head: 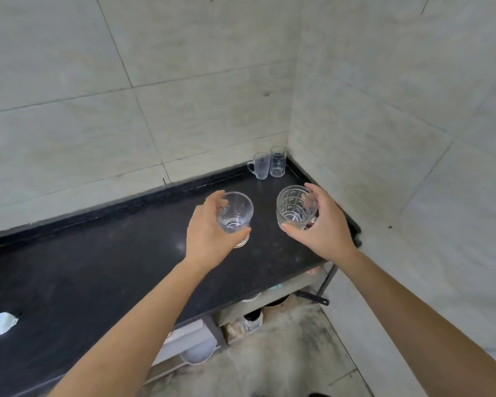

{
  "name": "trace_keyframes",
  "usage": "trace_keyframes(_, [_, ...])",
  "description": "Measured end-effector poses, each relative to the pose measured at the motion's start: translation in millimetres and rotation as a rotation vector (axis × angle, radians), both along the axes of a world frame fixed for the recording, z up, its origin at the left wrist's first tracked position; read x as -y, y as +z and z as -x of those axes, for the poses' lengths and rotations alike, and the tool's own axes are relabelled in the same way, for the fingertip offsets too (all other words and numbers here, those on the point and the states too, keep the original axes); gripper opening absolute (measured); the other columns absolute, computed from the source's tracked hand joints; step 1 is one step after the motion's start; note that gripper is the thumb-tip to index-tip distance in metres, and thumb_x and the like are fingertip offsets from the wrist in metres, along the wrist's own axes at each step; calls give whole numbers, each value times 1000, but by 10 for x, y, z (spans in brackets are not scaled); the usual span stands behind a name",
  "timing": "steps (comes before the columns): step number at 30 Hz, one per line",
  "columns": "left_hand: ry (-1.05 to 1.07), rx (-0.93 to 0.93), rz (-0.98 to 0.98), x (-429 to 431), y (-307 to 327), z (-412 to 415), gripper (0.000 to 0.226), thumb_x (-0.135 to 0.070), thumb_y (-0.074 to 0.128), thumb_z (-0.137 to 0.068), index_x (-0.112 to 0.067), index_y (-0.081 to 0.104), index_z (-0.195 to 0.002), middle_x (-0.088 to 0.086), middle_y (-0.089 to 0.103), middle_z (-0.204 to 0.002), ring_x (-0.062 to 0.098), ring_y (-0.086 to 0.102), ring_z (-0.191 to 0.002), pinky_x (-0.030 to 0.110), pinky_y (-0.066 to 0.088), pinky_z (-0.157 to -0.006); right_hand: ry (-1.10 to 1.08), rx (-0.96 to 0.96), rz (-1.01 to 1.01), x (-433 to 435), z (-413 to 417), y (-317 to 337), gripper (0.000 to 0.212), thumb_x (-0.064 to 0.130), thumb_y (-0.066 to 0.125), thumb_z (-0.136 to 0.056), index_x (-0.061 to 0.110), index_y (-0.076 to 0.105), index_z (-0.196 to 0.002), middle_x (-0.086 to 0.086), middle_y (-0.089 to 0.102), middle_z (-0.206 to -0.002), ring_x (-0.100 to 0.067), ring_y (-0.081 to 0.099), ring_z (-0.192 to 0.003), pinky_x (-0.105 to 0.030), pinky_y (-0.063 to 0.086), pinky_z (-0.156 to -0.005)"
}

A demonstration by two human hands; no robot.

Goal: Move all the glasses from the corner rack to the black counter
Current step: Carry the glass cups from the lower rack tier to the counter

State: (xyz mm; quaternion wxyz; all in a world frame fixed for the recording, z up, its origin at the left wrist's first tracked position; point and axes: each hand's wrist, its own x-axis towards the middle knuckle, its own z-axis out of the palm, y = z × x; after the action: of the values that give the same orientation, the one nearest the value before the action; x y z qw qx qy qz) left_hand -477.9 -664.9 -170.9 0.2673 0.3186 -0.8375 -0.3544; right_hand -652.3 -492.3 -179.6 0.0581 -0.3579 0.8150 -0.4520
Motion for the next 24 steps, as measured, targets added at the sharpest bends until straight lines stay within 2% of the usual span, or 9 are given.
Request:
trace_keyframes(4, [-31, 67, -39, 349, -178, 681, 89, -35, 87, -67, -29, 41, -143, -18, 58, -122, 10, 50, -117, 25, 37, -90, -35, 56, -45, 249, 642, -228, 93, 43, 93, -65, 32, 43, -143, 14, 58, -133, -7, 56, -122, -27, 45, -102])
trace_keyframes(9, [12, 156, -95, 664, -562, 1483, 90, -36, 88, -65, -28, 42, -142, -17, 59, -121, 13, 52, -116, 27, 40, -91, 30, 71, -191, 628, 1536, -580, 90, 50, 90, -61, 36, 43, -137, 15, 59, -132, -10, 60, -117, -36, 52, -98])
trace_keyframes(15, [105, 268, -136, 1042, -936, 2472, 90, -37, 90, -64, -27, 41, -140, -14, 59, -124, 14, 52, -119, 28, 41, -94, 134, 105, -325, 1211, 2674, -1018, 88, 45, 92, -59, 36, 43, -132, 11, 59, -126, -15, 63, -110, -41, 55, -92])
trace_keyframes(20, [131, 387, -111, 1309, -1203, 3159, 89, -39, 88, -64, -24, 40, -138, -9, 61, -128, 18, 53, -118, 37, 47, -96, 159, 68, -442, 1674, 3363, -1324, 87, 43, 91, -62, 34, 44, -135, 7, 53, -131, -19, 61, -112, -35, 51, -88])
trace_keyframes(24, [176, 435, -148, 1523, -1408, 3582, 87, -39, 86, -67, -22, 39, -138, -7, 60, -129, 20, 53, -119, 40, 47, -97, 146, 74, -496, 1994, 3631, -1583, 88, 40, 91, -65, 33, 43, -138, 4, 51, -134, -23, 59, -117, -38, 52, -87])
